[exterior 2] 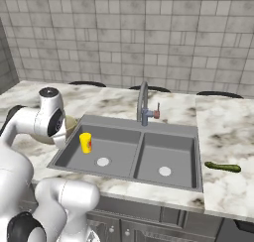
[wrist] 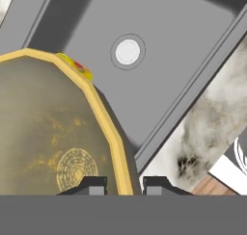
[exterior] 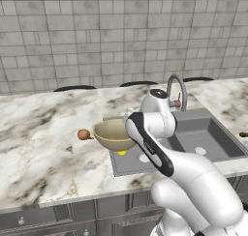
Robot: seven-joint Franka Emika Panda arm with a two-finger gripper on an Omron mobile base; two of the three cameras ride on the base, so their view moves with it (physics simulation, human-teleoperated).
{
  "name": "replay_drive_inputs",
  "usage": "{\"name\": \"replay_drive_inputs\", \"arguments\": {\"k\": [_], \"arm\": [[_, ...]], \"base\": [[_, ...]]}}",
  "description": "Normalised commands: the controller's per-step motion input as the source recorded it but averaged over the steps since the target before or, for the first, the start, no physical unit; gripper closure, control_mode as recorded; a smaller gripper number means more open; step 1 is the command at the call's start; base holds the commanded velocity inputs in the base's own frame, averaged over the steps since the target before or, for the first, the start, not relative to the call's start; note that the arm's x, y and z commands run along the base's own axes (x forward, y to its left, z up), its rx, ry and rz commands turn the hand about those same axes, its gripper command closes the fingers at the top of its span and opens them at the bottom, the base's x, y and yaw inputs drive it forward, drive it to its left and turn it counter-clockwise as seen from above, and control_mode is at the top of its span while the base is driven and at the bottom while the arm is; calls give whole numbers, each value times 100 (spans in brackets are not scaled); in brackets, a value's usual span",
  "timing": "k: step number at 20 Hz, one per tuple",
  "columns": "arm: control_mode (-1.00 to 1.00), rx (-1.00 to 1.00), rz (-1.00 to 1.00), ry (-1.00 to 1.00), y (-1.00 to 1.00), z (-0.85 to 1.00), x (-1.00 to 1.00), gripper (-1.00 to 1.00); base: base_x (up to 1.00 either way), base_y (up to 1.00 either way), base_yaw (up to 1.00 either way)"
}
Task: Remove the squash and onion from the sink. Then move the bowl and cup from the counter to the sink for washing.
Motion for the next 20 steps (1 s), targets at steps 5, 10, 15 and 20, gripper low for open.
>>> {"name": "replay_drive_inputs", "arguments": {"k": [5, 10, 15, 20], "arm": [[-100, 2, -9, 0, -40, 1, 0, 100], [-100, 3, -5, 0, -39, 0, 0, 100], [-100, 5, -1, 3, -36, -2, 0, 100], [-100, 5, 0, 5, -27, -6, 5, 100]], "base": [[0, 0, 0], [0, 0, 0], [0, 0, 0], [0, 0, 0]]}}
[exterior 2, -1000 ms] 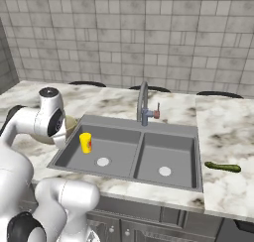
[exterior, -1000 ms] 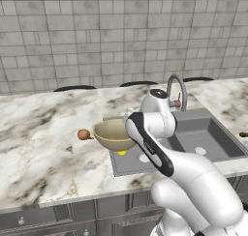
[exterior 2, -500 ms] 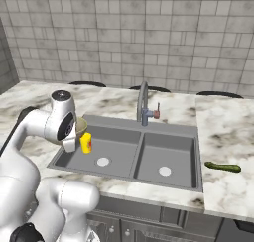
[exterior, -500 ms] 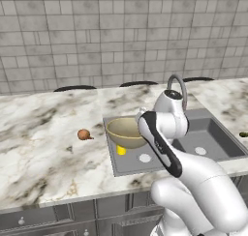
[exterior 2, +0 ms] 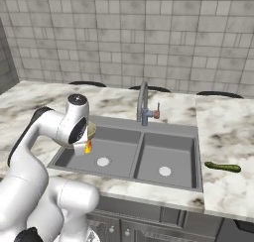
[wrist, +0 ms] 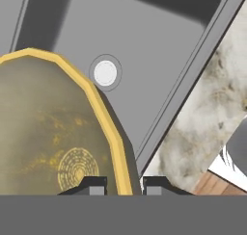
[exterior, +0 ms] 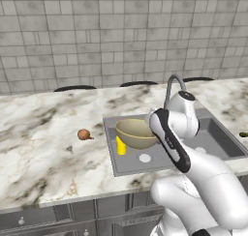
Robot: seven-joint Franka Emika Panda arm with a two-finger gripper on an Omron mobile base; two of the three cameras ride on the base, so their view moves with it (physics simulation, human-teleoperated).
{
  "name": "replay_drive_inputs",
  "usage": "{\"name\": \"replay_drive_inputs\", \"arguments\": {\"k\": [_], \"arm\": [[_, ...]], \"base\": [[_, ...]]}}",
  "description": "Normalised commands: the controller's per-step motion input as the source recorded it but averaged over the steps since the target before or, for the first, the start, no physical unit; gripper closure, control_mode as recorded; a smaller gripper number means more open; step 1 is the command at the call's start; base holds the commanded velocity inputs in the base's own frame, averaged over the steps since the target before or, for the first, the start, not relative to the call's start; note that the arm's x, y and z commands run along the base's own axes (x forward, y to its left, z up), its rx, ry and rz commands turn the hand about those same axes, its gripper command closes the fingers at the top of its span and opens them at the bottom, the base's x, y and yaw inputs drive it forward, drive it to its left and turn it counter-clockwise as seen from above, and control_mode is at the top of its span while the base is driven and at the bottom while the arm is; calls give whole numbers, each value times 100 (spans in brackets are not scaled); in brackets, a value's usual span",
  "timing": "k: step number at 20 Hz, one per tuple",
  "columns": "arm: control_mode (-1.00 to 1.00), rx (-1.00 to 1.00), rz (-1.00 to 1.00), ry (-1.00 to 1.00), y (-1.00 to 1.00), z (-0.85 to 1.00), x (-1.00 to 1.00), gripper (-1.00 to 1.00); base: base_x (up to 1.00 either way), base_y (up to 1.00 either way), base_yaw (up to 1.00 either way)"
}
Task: Remove the squash and onion from the sink. Then move the bowl and cup from the counter to the sink for washing.
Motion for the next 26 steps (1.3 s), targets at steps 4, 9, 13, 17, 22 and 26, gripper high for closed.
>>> {"name": "replay_drive_inputs", "arguments": {"k": [4, 9, 13, 17, 22, 26], "arm": [[-100, 5, 0, 2, -17, -9, 17, 100], [-100, 3, 0, 2, -11, -12, 23, 100], [-100, 0, 0, 2, -10, -17, 20, 100], [-100, 0, 0, 1, -16, -13, 21, 100], [-100, 0, 0, 2, -20, -10, 18, 100], [-100, 0, 0, 2, -29, -8, 16, 100]], "base": [[0, 0, 0], [0, 0, 0], [0, 0, 0], [0, 0, 0], [0, 0, 0], [0, 0, 0]]}}
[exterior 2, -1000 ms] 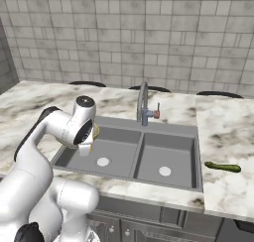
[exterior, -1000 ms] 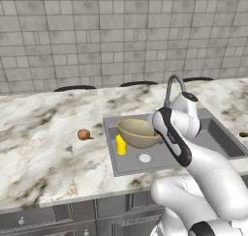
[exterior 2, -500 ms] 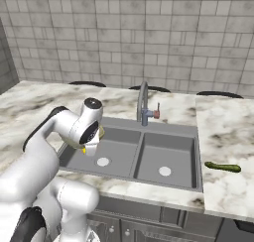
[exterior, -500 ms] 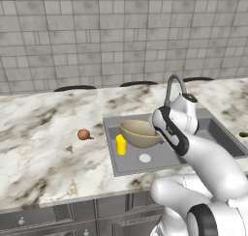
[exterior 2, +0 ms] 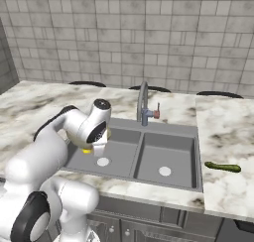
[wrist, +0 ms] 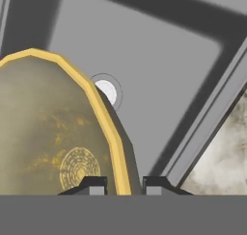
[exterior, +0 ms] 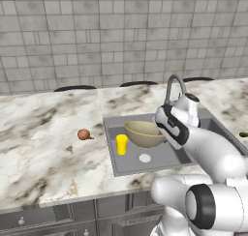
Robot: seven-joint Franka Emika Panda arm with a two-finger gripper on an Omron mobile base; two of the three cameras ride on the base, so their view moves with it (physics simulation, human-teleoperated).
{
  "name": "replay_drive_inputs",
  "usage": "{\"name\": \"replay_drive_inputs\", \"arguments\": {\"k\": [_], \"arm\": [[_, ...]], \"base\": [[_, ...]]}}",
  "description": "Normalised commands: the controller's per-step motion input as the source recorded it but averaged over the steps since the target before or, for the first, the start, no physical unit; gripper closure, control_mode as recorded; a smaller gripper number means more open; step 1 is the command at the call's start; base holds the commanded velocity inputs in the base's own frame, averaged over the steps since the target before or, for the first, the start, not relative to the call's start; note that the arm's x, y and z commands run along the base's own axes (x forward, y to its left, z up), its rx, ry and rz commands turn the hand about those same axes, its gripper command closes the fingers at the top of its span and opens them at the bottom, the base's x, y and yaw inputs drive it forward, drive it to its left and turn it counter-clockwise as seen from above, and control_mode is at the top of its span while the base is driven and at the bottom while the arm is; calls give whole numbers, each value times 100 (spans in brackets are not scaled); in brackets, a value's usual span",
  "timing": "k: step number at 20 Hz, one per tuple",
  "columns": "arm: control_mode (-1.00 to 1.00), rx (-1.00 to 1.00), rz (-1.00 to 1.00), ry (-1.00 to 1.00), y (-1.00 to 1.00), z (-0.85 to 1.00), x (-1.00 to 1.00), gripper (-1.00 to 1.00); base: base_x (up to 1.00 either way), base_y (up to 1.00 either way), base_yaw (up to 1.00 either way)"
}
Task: Remove the squash and onion from the sink. Then move the bowl and cup from the counter to the sink for washing.
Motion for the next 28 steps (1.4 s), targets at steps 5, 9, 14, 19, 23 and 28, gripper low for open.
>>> {"name": "replay_drive_inputs", "arguments": {"k": [5, 9, 14, 19, 23, 28], "arm": [[-100, 0, -2, 1, -15, -14, 15, 100], [-100, 0, -3, 2, -9, -17, 23, 100], [-100, 0, -4, 0, -3, -20, 21, 100], [-100, 0, -4, 1, -10, -23, 21, 100], [-100, 0, -5, 0, -10, -27, 21, 100], [-100, 0, -4, 3, -11, -28, 25, 100]], "base": [[0, 0, 0], [0, 0, 0], [0, 0, 0], [0, 0, 0], [0, 0, 0], [0, 0, 0]]}}
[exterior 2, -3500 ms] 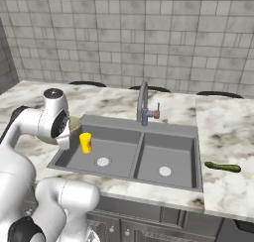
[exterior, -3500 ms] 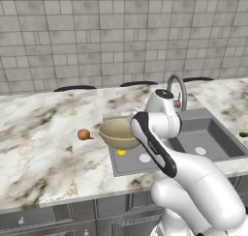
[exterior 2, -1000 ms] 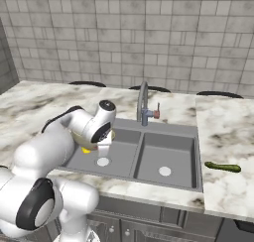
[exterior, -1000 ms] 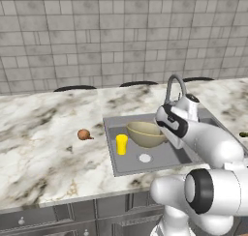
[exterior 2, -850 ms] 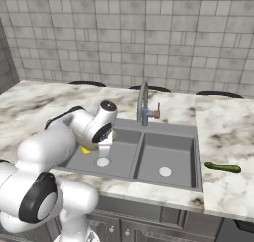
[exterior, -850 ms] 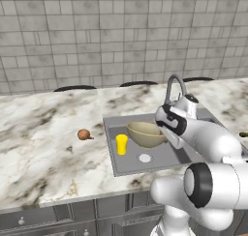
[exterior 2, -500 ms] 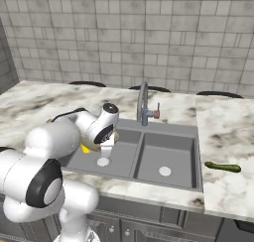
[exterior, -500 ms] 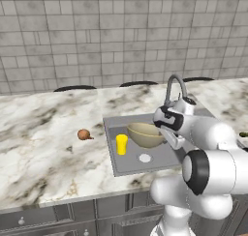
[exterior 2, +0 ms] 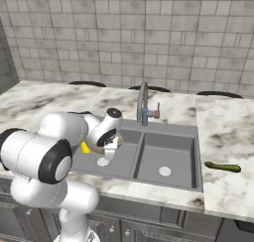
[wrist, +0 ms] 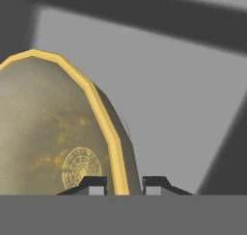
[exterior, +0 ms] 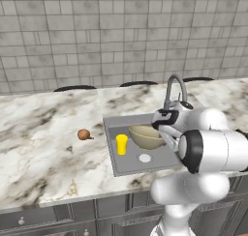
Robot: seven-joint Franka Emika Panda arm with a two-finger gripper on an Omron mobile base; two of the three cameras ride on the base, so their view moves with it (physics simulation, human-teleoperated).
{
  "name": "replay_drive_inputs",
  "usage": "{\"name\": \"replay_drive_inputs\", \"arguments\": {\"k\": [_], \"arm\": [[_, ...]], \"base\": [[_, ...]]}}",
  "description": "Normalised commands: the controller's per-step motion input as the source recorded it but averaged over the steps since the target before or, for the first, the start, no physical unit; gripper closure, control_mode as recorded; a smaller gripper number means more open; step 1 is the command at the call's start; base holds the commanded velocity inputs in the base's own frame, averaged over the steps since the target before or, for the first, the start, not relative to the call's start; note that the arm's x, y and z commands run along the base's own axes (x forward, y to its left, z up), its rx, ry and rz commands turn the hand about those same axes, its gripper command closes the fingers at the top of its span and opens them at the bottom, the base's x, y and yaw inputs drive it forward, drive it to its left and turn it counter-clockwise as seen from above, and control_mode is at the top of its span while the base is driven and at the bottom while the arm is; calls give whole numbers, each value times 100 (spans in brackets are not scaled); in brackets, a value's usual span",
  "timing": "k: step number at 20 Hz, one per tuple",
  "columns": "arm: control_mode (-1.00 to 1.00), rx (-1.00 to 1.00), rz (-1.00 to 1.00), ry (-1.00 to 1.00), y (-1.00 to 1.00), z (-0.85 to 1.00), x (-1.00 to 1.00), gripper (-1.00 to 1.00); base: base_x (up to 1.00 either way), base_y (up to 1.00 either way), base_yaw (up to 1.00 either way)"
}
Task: Remove the squash and onion from the sink. Then move the bowl and cup from the counter to the sink for washing.
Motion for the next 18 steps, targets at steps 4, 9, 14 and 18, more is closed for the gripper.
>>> {"name": "replay_drive_inputs", "arguments": {"k": [4, 9, 14, 18], "arm": [[-100, 0, -4, 1, -6, -28, 24, 100], [-100, -1, -2, 1, -8, -25, 24, 100], [-100, -1, -1, 0, -10, -21, 20, 100], [-100, 0, 0, 0, -11, -24, 16, 100]], "base": [[0, 0, 0], [0, 0, 0], [0, 0, 0], [0, 0, 0]]}}
